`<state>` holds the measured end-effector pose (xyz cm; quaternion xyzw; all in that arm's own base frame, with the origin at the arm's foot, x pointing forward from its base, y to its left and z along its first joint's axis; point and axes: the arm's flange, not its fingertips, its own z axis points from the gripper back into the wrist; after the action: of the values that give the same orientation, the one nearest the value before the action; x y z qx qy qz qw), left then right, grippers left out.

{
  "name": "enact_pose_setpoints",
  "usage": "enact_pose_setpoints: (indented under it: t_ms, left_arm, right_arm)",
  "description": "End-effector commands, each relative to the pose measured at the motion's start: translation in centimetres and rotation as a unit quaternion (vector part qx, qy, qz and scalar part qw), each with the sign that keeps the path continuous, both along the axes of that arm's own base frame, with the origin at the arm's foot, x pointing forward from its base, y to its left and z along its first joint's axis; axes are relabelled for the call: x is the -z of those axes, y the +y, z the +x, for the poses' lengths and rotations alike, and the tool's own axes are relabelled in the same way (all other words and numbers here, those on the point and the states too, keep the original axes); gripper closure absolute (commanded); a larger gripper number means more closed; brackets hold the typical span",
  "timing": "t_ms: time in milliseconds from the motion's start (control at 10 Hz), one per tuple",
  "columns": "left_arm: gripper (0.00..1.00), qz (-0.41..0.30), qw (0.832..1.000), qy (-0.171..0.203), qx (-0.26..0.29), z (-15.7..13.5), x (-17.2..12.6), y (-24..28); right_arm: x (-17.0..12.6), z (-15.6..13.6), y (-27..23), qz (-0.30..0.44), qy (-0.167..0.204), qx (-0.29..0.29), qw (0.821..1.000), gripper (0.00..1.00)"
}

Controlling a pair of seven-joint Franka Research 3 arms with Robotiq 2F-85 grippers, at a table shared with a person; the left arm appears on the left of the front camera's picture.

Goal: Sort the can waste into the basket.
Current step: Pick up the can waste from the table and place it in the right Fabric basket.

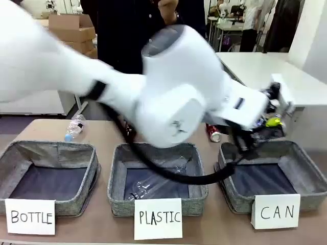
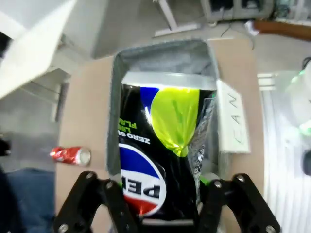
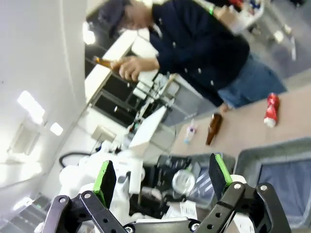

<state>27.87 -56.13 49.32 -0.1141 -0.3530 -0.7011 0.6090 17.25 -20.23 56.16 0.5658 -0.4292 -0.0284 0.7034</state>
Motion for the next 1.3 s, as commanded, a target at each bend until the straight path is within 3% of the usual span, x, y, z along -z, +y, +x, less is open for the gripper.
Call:
enact_pose_setpoints:
  t_ms: [0, 100, 200, 300, 600, 700, 800, 900, 1000, 1200]
  left_arm:
    - [0.85, 0.057, 0.998, 0.038, -0.016, 0.8, 0.5, -7.4]
    - [0.85, 0.071, 0.997, 0.023, -0.005, 1.5, 1.3, -7.3]
    - [0.85, 0.083, 0.993, 0.061, 0.059, 1.7, 1.5, -6.6]
    - [0.85, 0.088, 0.992, 0.053, 0.078, 1.6, 2.3, -5.9]
    - [0.85, 0.088, 0.994, 0.042, 0.056, 0.8, 2.3, -5.1]
    - [0.77, 0.072, 0.997, 0.032, 0.026, 0.7, 3.0, -6.6]
    - [0.26, 0.058, 0.998, 0.027, -0.002, 0.8, 3.6, -8.2]
    - [0.18, 0.046, 0.998, 0.021, -0.026, 1.0, 4.1, -9.5]
    - [0.00, 0.036, 0.998, 0.012, -0.045, 0.5, 4.5, -7.8]
    - [0.00, 0.040, 0.998, 0.009, -0.047, 0.6, 4.7, -7.5]
  right_arm:
    - [2.8, -0.4, -0.6, -0.028, 0.022, -0.045, 0.998, 0.00]
    - [4.5, -0.8, 0.7, -0.028, 0.033, -0.042, 0.998, 0.00]
    - [1.8, 0.3, 0.0, -0.003, 0.021, -0.024, 0.999, 0.00]
    - [1.8, 0.3, 0.0, -0.003, 0.021, -0.024, 0.999, 0.00]
    - [1.8, 0.3, 0.0, -0.003, 0.021, -0.024, 0.999, 0.00]
    - [1.8, 0.3, 0.0, -0.003, 0.021, -0.024, 0.999, 0.00]
    - [1.8, 0.3, 0.0, -0.003, 0.021, -0.024, 0.999, 0.00]
    - [1.8, 0.3, 0.0, -0.003, 0.021, -0.024, 0.999, 0.00]
    - [1.8, 0.3, 0.0, -0.003, 0.021, -0.024, 0.999, 0.00]
    - [1.8, 0.3, 0.0, -0.003, 0.021, -0.024, 0.999, 0.00]
